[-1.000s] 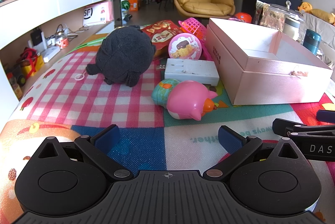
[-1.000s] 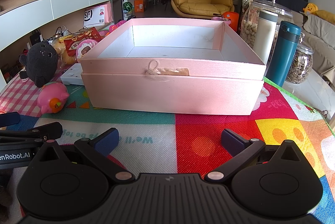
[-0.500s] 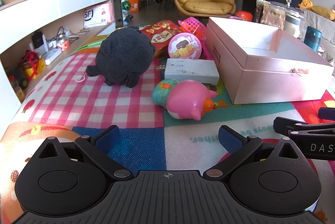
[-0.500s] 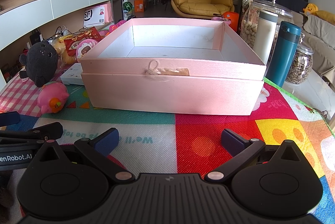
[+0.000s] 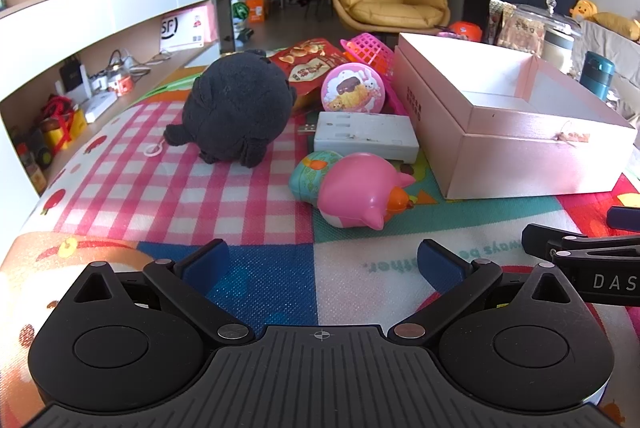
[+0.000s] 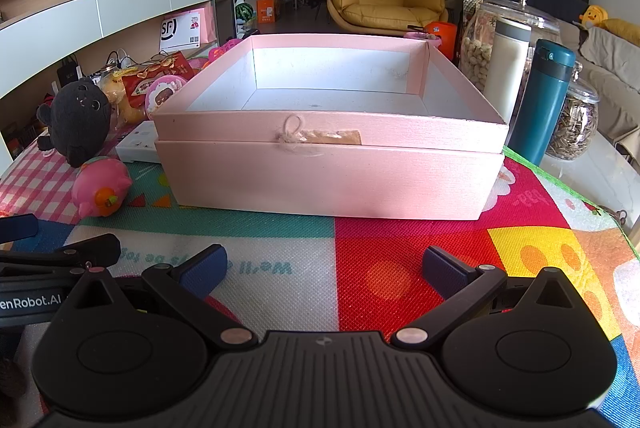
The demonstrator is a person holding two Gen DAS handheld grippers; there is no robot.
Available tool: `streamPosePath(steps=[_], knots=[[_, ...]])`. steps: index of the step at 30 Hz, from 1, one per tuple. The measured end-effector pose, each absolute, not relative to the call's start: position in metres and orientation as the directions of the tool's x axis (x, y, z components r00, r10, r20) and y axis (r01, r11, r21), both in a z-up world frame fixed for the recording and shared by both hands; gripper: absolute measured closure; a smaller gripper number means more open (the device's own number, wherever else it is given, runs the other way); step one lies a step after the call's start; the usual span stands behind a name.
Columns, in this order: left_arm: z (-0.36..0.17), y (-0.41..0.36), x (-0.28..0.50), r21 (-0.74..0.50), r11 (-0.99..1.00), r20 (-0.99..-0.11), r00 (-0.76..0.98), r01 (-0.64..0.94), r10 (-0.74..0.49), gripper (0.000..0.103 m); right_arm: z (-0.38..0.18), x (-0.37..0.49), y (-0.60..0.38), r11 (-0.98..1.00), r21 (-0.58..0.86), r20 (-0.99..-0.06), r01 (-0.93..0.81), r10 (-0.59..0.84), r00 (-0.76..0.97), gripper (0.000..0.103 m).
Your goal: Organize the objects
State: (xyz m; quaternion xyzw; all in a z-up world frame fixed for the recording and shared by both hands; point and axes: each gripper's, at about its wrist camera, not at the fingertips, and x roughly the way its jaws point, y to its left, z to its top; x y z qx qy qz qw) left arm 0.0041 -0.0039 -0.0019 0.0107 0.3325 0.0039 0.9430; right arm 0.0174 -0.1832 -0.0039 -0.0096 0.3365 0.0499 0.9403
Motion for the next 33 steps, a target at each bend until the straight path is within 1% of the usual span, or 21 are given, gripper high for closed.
streamPosePath(steps=[3,5,7,10,13,17,21,23,24,26,30,33], knots=[[0.002,0.002,0.002,-0.001,0.999,-0.626,0.779,0.048,-0.038,0.0,-0.004,0.017,-0.183,0.995,0.015,-0.634,-0.101,0.087,0.769,0.0],[0.006,0.008,0.001,0.004,0.997,-0.613,0.788,0.076,-0.057,0.0,-0.004,0.017,-0.183,0.995,0.015,-0.634,-0.101,0.088,0.769,0.0],[0.014,0.019,0.003,0.033,0.998,-0.574,0.819,0.052,-0.023,0.0,-0.004,0.017,-0.183,0.995,0.015,-0.634,-0.101,0.087,0.769,0.0],[0.032,0.042,0.018,0.017,1.0,-0.521,0.854,0.013,-0.002,0.0,-0.004,0.017,-0.183,0.995,0.015,-0.634,-0.101,0.088,0.768,0.0],[0.048,0.058,0.041,0.029,1.0,-0.484,0.875,-0.007,0.02,0.0,-0.004,0.018,-0.184,0.995,0.016,-0.635,-0.101,0.088,0.767,0.0],[0.054,0.056,0.076,0.033,0.998,-0.508,0.861,0.053,-0.029,0.0,-0.001,0.023,-0.184,0.995,0.027,-0.664,-0.098,0.091,0.742,0.0],[0.044,0.054,0.104,0.056,0.998,-0.548,0.837,0.034,0.002,0.0,0.003,0.032,-0.182,0.995,0.027,-0.714,-0.092,0.084,0.696,0.0],[0.04,0.059,0.107,0.043,0.999,-0.556,0.831,0.027,0.001,0.001,0.004,0.034,-0.18,0.996,0.018,-0.726,-0.087,0.073,0.683,0.0],[0.039,0.067,0.106,0.02,0.999,-0.558,0.83,0.039,-0.021,0.002,0.004,0.035,-0.18,0.996,0.02,-0.731,-0.084,0.072,0.679,0.0],[0.041,0.08,0.094,-0.056,0.994,-0.546,0.831,0.096,-0.11,0.027,0.004,0.035,-0.179,0.997,0.021,-0.733,-0.07,0.063,0.677,0.0],[0.05,0.093,0.051,-0.122,0.987,-0.535,0.831,0.101,-0.152,0.029,0.002,0.033,-0.174,0.999,0.004,-0.718,-0.047,0.036,0.695,0.0],[0.055,0.102,0.01,-0.173,0.973,-0.511,0.831,0.153,-0.221,0.029,0.003,0.032,-0.176,0.999,0.009,-0.717,-0.051,0.042,0.696,0.0]])
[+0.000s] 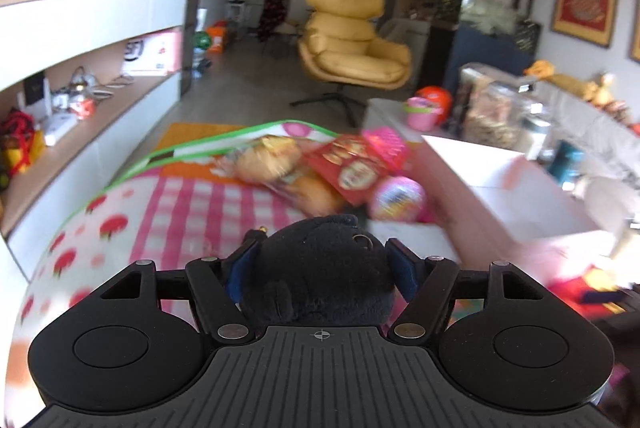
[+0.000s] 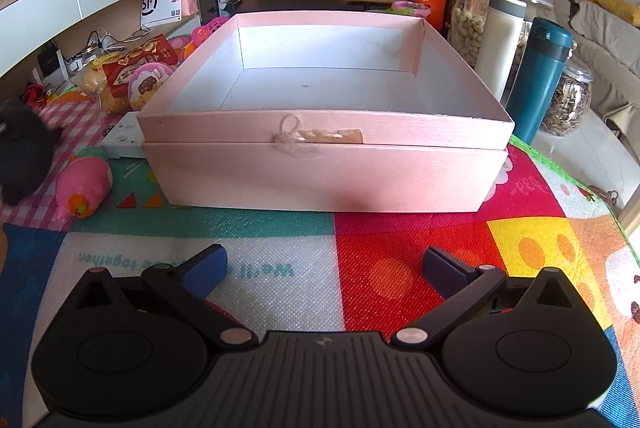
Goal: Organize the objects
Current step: 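Grasp the black plush toy with the left tool, then grasp the pink duck toy with the right tool while the left tool lifts the plush toward the box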
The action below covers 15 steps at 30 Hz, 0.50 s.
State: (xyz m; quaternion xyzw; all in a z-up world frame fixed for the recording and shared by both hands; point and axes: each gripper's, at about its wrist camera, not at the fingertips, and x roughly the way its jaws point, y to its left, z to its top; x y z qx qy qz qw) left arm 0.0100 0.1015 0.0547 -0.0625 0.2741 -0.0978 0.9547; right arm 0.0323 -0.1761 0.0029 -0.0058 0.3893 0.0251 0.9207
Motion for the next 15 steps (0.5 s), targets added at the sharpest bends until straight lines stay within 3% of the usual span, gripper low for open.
streamPosePath(steps=[4,9,11,13,15], knots=[[0.056,0.117,-0.032,-0.176,0.973,-0.496,0.841,0.147,-0.217,0.029,0.01,0.026,-0.165,0.987,0.015,-0.714,-0.163,0.124,0.689,0.0],[0.054,0.148,-0.049,-0.211,0.975,-0.505,0.846,0.07,-0.17,0.029,0.031,0.002,-0.102,0.909,-0.041,-0.611,-0.415,0.306,0.73,0.0],[0.054,0.157,-0.051,-0.218,0.975,-0.502,0.851,0.049,-0.155,0.029,0.035,0.0,-0.071,0.878,-0.121,-0.566,-0.464,0.323,0.759,0.005],[0.056,0.162,-0.055,-0.226,0.973,-0.497,0.854,0.043,-0.153,0.029,0.036,0.008,-0.045,0.854,-0.172,-0.558,-0.491,0.326,0.763,0.018],[0.056,0.166,-0.059,-0.235,0.971,-0.493,0.856,0.043,-0.157,0.029,0.035,0.023,-0.027,0.855,-0.196,-0.564,-0.48,0.302,0.768,0.02]])
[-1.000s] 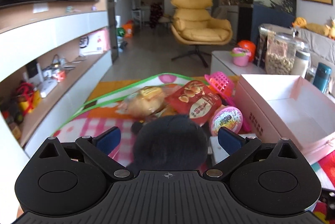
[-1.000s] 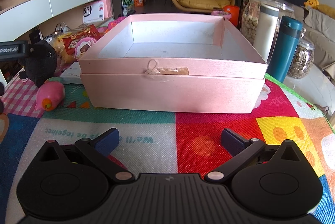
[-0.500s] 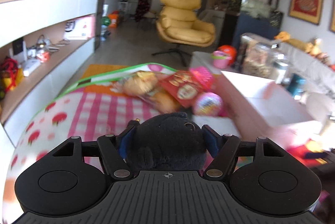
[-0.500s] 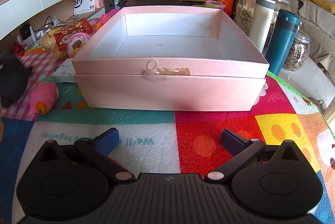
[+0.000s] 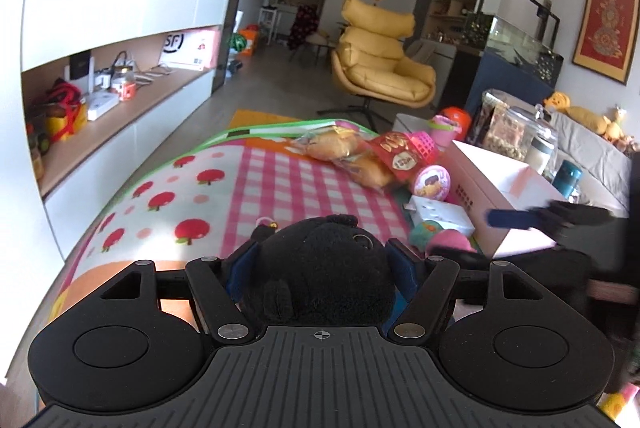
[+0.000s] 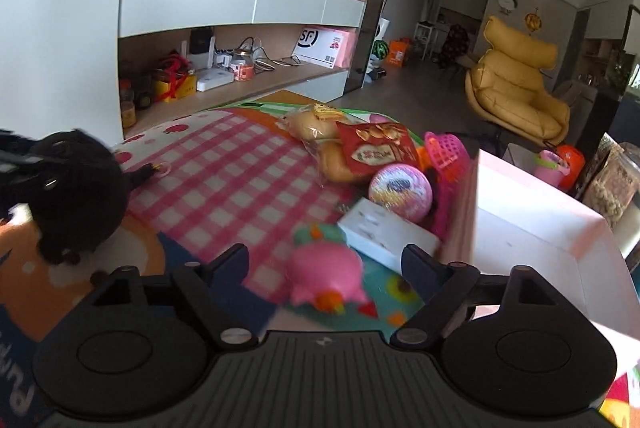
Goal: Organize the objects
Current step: 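Grasp the pink duck toy with the right tool while the left tool lifts the plush toward the box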
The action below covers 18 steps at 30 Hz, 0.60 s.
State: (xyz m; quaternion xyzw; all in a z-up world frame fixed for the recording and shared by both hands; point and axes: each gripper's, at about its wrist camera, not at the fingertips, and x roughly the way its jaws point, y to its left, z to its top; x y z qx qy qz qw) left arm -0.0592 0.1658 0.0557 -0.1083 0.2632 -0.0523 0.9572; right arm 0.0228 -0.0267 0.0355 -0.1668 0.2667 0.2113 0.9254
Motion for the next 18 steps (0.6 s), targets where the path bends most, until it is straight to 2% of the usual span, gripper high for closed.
streamPosePath(steps=[2,3,5,6,12,18], knots=[[0.056,0.168,-0.061,-0.238,0.97,-0.494,0.855,0.045,-0.161,0.029,0.032,0.036,-0.017,0.86,-0.222,-0.577,-0.46,0.264,0.773,0.021],[0.056,0.168,-0.062,-0.238,0.97,-0.495,0.853,0.047,-0.162,0.029,0.03,0.041,-0.015,0.859,-0.23,-0.59,-0.457,0.25,0.767,0.025],[0.056,0.165,-0.065,-0.226,0.972,-0.499,0.849,0.063,-0.171,0.029,0.027,0.043,-0.017,0.852,-0.214,-0.641,-0.478,0.247,0.727,0.049],[0.057,0.163,-0.069,-0.22,0.973,-0.5,0.847,0.076,-0.179,0.029,0.028,0.041,-0.019,0.851,-0.201,-0.655,-0.485,0.252,0.713,0.055],[0.077,0.132,-0.08,-0.211,0.955,-0.47,0.835,0.209,-0.287,0.029,0.06,-0.01,-0.076,0.866,-0.095,-0.62,-0.492,0.335,0.71,0.055],[0.137,0.054,-0.05,-0.139,0.903,-0.361,0.829,0.406,-0.428,0.029,0.092,-0.054,-0.151,0.92,-0.095,-0.539,-0.381,0.274,0.797,0.055]])
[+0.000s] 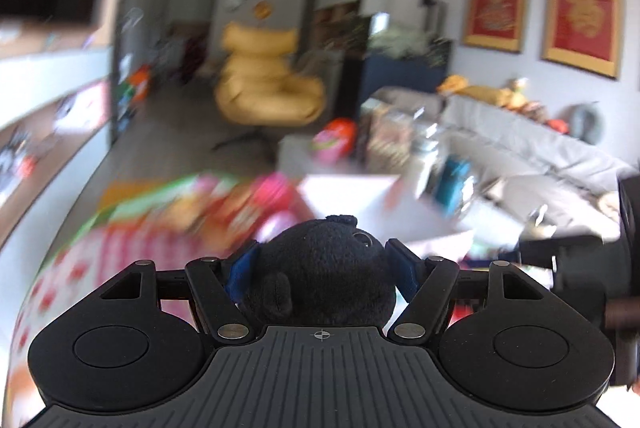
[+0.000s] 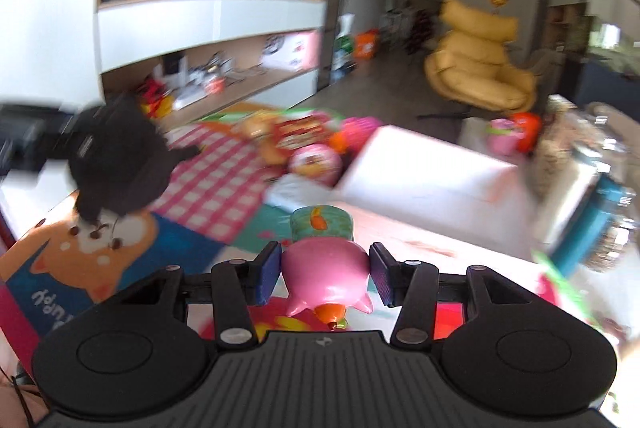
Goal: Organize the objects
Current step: 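Grasp the pink duck toy with the right tool while the left tool lifts the plush toward the box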
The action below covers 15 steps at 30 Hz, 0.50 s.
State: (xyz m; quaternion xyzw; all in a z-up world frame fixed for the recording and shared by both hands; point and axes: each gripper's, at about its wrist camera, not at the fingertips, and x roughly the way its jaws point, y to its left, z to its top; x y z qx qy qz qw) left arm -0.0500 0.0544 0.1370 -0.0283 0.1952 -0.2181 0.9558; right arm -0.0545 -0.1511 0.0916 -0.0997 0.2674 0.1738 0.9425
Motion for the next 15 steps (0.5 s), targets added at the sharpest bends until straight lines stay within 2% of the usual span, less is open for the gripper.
streamPosePath(steps=[3,6,8,11,15], knots=[[0.168,0.013,-0.014,-0.169,0.866,-0.245,0.831,0.471,-0.5,0.028,0.097,-0.065,-0.176,0.94,-0.096,-0.498,-0.327,0.239,0.834,0.055],[0.177,-0.023,0.035,-0.261,0.829,-0.182,0.819,0.494,-0.545,0.029,0.095,-0.065,-0.195,0.954,-0.075,-0.487,-0.29,0.218,0.846,0.055],[0.163,-0.049,0.068,-0.261,0.837,-0.207,0.819,0.481,-0.535,0.031,0.091,-0.062,-0.202,0.96,-0.062,-0.492,-0.272,0.208,0.846,0.055],[0.133,-0.08,0.096,-0.192,0.881,-0.278,0.837,0.432,-0.471,0.032,0.084,-0.059,-0.207,0.965,-0.063,-0.497,-0.256,0.192,0.846,0.055],[0.111,-0.076,0.103,-0.214,0.876,-0.298,0.825,0.433,-0.481,0.032,0.08,-0.052,-0.217,0.969,-0.062,-0.495,-0.241,0.18,0.85,0.055]])
